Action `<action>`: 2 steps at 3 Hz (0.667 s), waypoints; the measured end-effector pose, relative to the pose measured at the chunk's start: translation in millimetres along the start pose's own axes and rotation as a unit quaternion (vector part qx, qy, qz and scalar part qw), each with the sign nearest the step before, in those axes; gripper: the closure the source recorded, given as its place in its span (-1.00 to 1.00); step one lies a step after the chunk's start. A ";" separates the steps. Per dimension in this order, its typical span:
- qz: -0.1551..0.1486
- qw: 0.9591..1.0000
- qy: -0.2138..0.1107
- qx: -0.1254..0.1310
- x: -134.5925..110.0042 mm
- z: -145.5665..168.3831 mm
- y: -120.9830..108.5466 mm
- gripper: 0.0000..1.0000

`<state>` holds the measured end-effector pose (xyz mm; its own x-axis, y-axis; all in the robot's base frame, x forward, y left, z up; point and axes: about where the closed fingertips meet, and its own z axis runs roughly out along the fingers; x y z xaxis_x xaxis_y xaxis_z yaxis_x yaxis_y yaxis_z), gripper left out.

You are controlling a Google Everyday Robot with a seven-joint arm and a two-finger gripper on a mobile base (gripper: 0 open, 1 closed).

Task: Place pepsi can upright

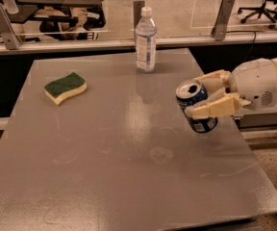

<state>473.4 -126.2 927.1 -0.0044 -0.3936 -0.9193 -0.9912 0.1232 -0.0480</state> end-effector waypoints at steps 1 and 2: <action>0.022 0.998 -0.055 0.012 7.2 -2.1 -3.1 1.00; 0.041 0.993 -0.105 0.025 16.3 -2.6 -6.5 1.00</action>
Offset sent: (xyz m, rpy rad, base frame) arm 0.0119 -0.0225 -0.0286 0.3727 0.0440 -0.1301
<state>479.4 -135.8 913.4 -0.0516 -0.1826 -0.9818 -0.9808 0.1944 0.0153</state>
